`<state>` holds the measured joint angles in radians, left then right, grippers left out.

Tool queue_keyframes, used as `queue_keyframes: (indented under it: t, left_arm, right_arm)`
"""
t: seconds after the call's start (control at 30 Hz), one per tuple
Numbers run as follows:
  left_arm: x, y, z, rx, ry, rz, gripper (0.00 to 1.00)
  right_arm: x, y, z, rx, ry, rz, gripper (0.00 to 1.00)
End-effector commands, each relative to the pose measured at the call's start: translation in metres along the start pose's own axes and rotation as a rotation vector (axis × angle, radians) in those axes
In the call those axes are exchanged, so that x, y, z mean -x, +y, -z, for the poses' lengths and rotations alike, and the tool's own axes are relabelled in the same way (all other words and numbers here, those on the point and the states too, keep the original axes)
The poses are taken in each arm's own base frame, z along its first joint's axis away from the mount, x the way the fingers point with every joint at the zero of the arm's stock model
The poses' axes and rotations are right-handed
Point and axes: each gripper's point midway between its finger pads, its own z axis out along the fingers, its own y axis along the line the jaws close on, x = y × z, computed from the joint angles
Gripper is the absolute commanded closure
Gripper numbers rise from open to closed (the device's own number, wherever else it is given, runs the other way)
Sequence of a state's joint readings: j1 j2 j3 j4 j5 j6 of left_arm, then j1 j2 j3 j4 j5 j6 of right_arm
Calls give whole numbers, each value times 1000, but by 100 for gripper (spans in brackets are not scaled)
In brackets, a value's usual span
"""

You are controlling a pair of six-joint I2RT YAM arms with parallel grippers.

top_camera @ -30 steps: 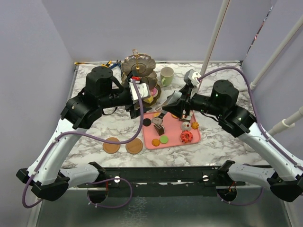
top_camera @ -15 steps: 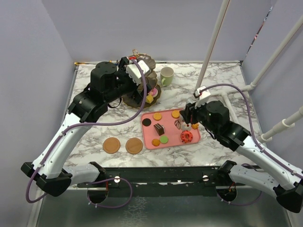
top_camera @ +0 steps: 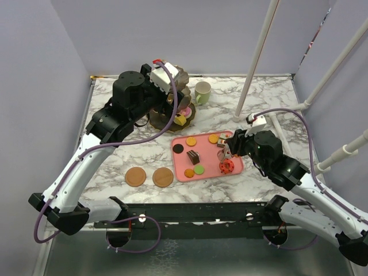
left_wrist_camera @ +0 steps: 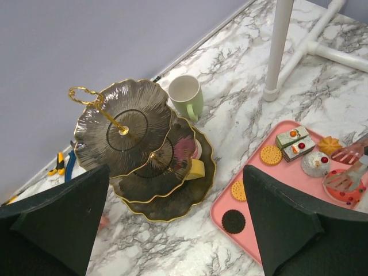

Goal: Serve the afternoon tea
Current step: Pick up the desert from the tray.

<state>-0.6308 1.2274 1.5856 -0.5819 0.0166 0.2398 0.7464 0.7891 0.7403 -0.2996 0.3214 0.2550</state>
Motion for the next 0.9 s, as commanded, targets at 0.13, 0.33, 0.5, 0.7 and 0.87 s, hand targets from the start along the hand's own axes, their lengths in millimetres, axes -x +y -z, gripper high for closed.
queue_keyframes:
  t: [0.13,0.33,0.5,0.7,0.87]
  left_arm:
    - [2,14,-3,92,23,70,1]
    - [-4,12,-5,83,43,67,1]
    - [-9,15,-4,100,63,59,1]
    - [-12,18,-4,122,85,65,1]
    - [-20,18,-7,124,113,59,1]
  right_arm:
    - [-14,-15,10,-89,31,-104,55]
    - [-21,-19,16,-104,41,-144,57]
    - [-25,-18,15,-105,56,-163,57]
    - [-26,-19,13,-121,58,-176,56]
    - [-26,-17,12,-115,54,-177,56]
